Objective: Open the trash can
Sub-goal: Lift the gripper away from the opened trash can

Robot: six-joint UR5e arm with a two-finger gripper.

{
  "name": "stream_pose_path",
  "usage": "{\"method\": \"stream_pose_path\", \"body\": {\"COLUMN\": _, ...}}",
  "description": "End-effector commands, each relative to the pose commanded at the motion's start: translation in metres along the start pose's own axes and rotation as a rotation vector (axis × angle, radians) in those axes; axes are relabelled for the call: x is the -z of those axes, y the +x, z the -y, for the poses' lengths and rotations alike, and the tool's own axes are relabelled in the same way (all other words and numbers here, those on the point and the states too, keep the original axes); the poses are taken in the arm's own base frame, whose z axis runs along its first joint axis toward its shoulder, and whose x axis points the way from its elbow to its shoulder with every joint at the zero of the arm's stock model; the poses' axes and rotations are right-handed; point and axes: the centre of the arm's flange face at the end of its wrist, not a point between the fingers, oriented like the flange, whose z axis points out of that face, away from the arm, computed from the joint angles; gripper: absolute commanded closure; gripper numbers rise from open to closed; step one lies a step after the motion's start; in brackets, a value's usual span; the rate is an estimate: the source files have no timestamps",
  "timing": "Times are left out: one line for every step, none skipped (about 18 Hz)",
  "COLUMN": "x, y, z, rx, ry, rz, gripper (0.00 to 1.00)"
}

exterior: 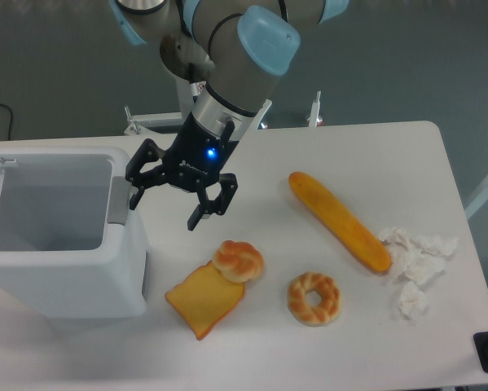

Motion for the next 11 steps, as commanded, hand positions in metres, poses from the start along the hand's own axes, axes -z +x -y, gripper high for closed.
{"method": "stream_pose_path", "body": {"x": 0.000, "y": 0.000, "z": 0.000, "rx": -0.002, "ry": 0.000, "rz": 0.000, "gripper": 0.00}}
{"method": "stream_pose_path", "body": {"x": 0.001, "y": 0.000, "z": 0.001, "rx": -0.001, "ry": 0.001, "rz": 0.000, "gripper": 0.00}}
{"method": "stream_pose_path", "body": {"x": 0.001, "y": 0.001, "z": 0.001, "rx": -0.003, "ry": 0.002, "rz": 0.001, "gripper": 0.00}}
{"method": "stream_pose_path", "body": {"x": 0.002, "y": 0.001, "z": 0.003, "rx": -0.005, "ry": 0.004, "rz": 0.002, "gripper": 0.00}}
{"method": "stream_pose_path", "body": {"x": 0.004, "y": 0.002, "z": 0.006, "rx": -0.011, "ry": 0.011, "rz": 0.004, "gripper": 0.00}}
{"method": "stream_pose_path", "body": {"x": 0.006, "y": 0.001, "z": 0.010, "rx": -0.017, "ry": 0.016, "rz": 0.006, "gripper": 0.00}}
{"method": "stream_pose_path", "body": {"x": 0.011, "y": -0.001, "z": 0.016, "rx": -0.026, "ry": 0.025, "rz": 0.012, "gripper": 0.00}}
{"method": "stream_pose_path", "body": {"x": 0.015, "y": 0.000, "z": 0.020, "rx": -0.044, "ry": 0.031, "rz": 0.020, "gripper": 0.00}}
{"method": "stream_pose_path", "body": {"x": 0.016, "y": -0.004, "z": 0.020, "rx": -0.065, "ry": 0.023, "rz": 0.052, "gripper": 0.00}}
{"method": "stream_pose_path", "body": {"x": 0.018, "y": -0.006, "z": 0.019, "rx": -0.093, "ry": 0.011, "rz": 0.092, "gripper": 0.00}}
{"method": "stream_pose_path", "body": {"x": 0.020, "y": -0.009, "z": 0.019, "rx": -0.119, "ry": -0.001, "rz": 0.126, "gripper": 0.00}}
